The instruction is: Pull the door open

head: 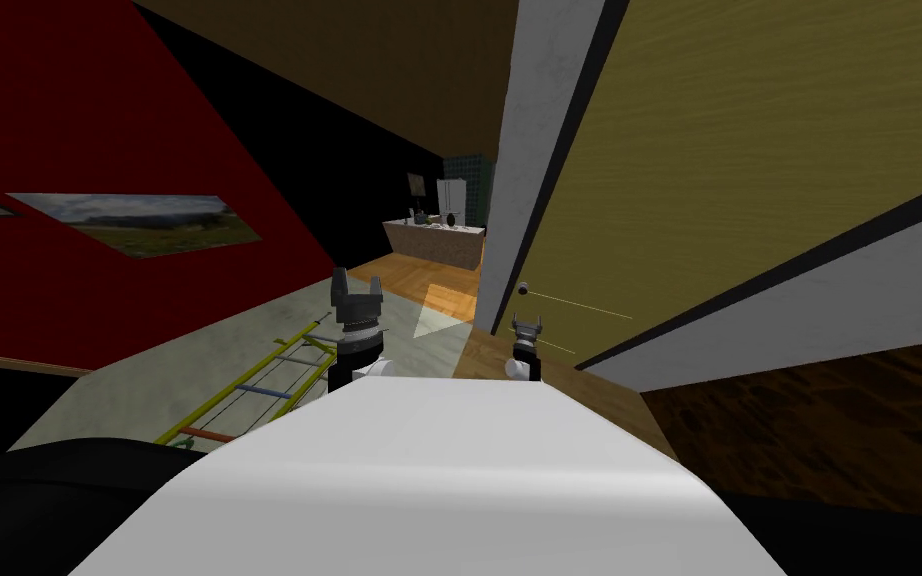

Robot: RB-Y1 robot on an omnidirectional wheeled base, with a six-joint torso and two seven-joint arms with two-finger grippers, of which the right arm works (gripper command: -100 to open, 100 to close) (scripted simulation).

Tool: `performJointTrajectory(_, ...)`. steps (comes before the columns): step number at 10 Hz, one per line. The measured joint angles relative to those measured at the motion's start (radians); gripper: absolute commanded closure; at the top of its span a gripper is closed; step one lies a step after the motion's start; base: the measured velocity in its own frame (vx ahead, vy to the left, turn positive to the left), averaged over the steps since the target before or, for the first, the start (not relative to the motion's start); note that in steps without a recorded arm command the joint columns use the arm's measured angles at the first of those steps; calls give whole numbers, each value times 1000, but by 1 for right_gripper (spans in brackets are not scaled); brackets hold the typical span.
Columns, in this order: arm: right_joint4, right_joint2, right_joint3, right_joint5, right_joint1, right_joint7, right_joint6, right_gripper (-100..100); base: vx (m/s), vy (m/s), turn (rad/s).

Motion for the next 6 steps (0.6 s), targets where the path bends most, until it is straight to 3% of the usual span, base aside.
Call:
performJointTrajectory(2, 42, -4, 2, -32, -17, -32, -2, -100, 76, -57, 78)
performJointTrajectory(6, 177, -16, 14, -92, -62, -124, -38, -100, 93, -66, 103)
